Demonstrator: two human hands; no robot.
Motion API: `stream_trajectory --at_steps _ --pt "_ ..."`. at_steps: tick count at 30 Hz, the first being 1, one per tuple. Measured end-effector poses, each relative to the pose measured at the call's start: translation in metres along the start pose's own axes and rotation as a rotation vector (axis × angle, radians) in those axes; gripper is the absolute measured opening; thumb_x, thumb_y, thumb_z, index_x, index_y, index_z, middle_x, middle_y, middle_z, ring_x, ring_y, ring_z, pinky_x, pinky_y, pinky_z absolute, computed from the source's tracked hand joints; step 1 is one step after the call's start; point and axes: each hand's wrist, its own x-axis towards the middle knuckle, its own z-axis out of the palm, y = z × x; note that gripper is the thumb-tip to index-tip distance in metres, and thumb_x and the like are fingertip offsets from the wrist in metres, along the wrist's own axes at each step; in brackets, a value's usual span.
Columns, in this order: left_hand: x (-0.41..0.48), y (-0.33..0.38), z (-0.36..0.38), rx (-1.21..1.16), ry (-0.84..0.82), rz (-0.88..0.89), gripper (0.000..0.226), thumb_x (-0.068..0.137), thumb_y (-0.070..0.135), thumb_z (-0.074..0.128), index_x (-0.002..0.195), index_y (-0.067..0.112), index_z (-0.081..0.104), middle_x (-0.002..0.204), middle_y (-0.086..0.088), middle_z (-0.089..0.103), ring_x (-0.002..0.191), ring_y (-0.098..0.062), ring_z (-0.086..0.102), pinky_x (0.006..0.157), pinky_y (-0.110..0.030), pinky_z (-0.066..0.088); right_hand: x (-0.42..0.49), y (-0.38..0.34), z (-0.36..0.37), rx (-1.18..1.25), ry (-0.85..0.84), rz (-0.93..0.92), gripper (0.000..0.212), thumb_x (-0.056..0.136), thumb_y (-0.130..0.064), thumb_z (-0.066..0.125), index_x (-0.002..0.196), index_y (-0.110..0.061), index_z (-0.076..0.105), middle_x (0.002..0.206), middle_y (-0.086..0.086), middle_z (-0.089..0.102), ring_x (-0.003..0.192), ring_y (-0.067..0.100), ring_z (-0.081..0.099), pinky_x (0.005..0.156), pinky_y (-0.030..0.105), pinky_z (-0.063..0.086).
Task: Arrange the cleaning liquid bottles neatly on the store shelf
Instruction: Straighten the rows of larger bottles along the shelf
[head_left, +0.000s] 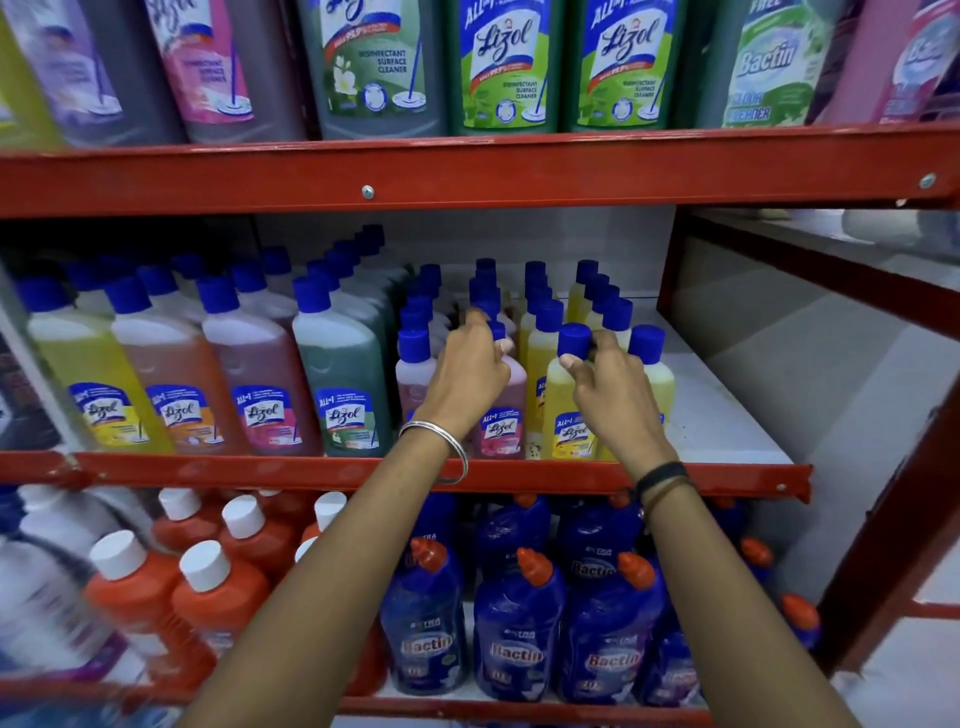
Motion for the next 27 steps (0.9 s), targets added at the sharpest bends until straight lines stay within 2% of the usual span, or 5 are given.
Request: stream_trajectory --at_steps 8,12,15,20,27 --pt "-0.005 -0.009 -0.01 -0.043 -0.041 0.044 0.04 0.094 0.023 0.052 0.126 0.003 0.04 0.109 -0.02 0.06 0.097 -0.03 0.057 0.075 -0.035 0.045 -0.003 -0.006 0.001 0.018 0.028 0.053 0.044 0.091 -0.03 0.055 0.125 -0.004 0.045 0.113 0.017 0.064 0.102 0.029 0.059 0.072 0.03 0.041" --pt "-0.011 -0.022 -0.029 -0.081 0.271 0.179 0.036 0.094 0.022 0.05 0.124 0.003 0.043 0.12 -0.016 0.054 0.11 -0.027 0.052 0.094 -0.037 0.045 -0.022 -0.022 0.007 0.067 0.328 -0.077 0.05 0.09 -0.033 0.056 0.13 -0.007 0.042 0.132 0.012 0.049 0.122 0.023 0.046 0.099 0.025 0.039" --pt "-0.012 -0.039 -0.042 0.008 0.31 0.151 0.039 0.094 0.019 0.049 0.128 0.001 0.038 0.126 -0.019 0.047 0.117 -0.029 0.046 0.099 -0.038 0.04 -0.028 -0.044 0.014 0.171 0.305 -0.23 0.044 0.09 -0.028 0.055 0.129 -0.009 0.044 0.127 0.009 0.051 0.117 0.014 0.047 0.092 0.002 0.03" --pt "-0.016 -0.055 -0.036 -0.056 0.07 -0.019 0.05 0.094 0.019 0.05 0.134 0.003 0.027 0.122 -0.025 0.055 0.112 -0.037 0.054 0.092 -0.046 0.047 -0.02 -0.055 0.043 0.112 -0.05 -0.114 0.055 0.091 -0.033 0.054 0.136 -0.009 0.034 0.122 0.012 0.057 0.112 0.023 0.055 0.085 0.022 0.04" --pt "-0.012 -0.061 -0.04 -0.078 -0.012 0.008 0.043 0.092 0.004 0.049 0.13 0.004 0.029 0.105 -0.021 0.059 0.085 -0.026 0.056 0.068 -0.032 0.039 -0.01 -0.05 0.05 -0.006 -0.06 -0.023 0.036 0.091 -0.037 0.053 0.103 -0.004 0.051 0.085 0.014 0.062 0.08 0.031 0.062 0.062 0.036 0.046"
